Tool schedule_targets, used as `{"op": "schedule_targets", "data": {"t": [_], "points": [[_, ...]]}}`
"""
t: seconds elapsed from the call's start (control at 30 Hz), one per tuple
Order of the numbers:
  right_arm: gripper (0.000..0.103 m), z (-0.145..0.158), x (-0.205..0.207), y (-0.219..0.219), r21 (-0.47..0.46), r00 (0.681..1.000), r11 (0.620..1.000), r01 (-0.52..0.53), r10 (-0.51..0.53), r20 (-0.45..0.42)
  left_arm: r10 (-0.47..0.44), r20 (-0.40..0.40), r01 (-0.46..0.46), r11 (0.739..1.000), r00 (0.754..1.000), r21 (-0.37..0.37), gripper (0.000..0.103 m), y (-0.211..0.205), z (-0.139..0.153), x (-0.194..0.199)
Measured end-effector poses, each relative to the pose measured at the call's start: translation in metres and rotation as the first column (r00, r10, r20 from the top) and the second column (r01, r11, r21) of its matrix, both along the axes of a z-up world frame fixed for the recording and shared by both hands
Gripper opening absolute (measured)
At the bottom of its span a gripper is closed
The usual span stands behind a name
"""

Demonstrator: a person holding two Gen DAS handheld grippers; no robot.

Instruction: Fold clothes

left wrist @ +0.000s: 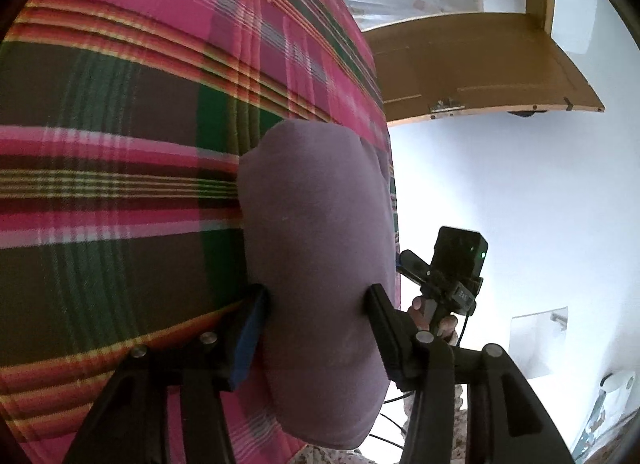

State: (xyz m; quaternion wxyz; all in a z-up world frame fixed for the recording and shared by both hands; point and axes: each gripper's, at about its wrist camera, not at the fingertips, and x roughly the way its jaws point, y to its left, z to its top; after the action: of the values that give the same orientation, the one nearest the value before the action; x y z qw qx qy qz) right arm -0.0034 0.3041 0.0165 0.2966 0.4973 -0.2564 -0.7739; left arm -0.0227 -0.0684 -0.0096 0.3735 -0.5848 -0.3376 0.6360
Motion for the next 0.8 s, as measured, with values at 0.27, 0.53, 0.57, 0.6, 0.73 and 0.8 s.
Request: {"op": "schedule_targets", "data": {"t": [0.27, 0.53, 0.57, 0.6, 0.73, 0.8], "points": [[0.063, -0.006, -0.014, -0.007, -0.062, 0.998, 0.997, -0.047, 0.050, 0.041, -0.026, 0.034, 0.026, 1.000, 0.999, 0.010, 0.052, -0.008, 0.001, -0.004], [0.063, -0.006, -0.008, -0.005, -0.046, 0.999, 0.999, -0.028, 0.029, 0.028, -0.018, 0.051, 0.018, 1.000, 0.999, 0.006, 0.052, -0.030, -0.001, 0.003], [0.063, -0.005, -0.006, -0.005, -0.042, 0.999, 0.999, -0.026, 0.027, 0.023, -0.018, 0.050, 0.017, 1.000, 0.999, 0.005, 0.052, -0.030, -0.002, 0.002], [0.063, -0.005, -0.005, -0.005, -0.039, 1.000, 0.999, -0.024, 0.025, 0.019, -0.018, 0.049, 0.017, 1.000, 0.999, 0.005, 0.052, -0.030, -0.002, 0.002], [0.063, -0.004, 0.000, -0.004, -0.024, 1.000, 1.000, -0.017, 0.017, 0.000, -0.017, 0.047, 0.017, 1.000, 0.999, 0.004, 0.051, -0.029, -0.003, 0.002], [0.063, -0.003, 0.003, -0.004, -0.017, 1.000, 1.000, -0.013, 0.013, -0.009, -0.017, 0.044, 0.017, 1.000, 0.999, 0.004, 0.050, -0.029, -0.004, 0.001]]}}
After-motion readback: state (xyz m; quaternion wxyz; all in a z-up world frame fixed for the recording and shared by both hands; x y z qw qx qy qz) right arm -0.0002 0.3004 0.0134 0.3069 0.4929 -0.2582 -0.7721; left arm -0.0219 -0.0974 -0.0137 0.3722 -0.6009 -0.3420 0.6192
